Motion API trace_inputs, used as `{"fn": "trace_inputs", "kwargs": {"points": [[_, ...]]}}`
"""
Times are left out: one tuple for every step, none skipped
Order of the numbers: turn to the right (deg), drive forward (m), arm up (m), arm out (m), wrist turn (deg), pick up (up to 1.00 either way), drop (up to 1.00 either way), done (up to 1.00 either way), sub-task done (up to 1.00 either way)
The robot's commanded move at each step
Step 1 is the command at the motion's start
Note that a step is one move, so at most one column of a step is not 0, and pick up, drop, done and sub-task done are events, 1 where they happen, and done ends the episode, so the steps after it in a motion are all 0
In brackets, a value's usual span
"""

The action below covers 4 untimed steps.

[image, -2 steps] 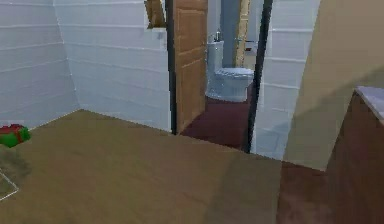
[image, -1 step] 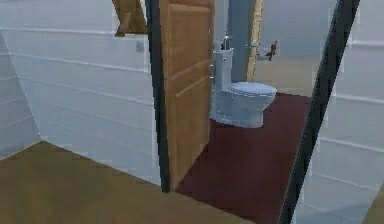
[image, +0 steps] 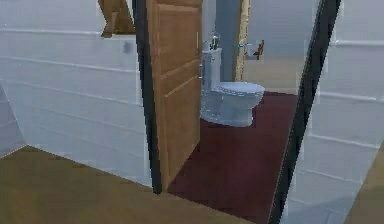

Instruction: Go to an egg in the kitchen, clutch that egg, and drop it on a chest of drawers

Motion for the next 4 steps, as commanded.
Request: {"fn": "trace_inputs", "kwargs": {"points": [[0.0, 0.90, 0.00, 0.00, 0.0, 0.00, 0.00, 0.00, 0.00], [45.0, 0.00, 0.00, 0.00, 0.0, 0.00, 0.00, 0.00, 0.00], [6.0, 0.00, 0.00, 0.00, 0.0, 0.00, 0.00, 0.00, 0.00], [0.0, 0.05, 0.00, 0.00, 0.0, 0.00, 0.00, 0.00, 0.00]]}}
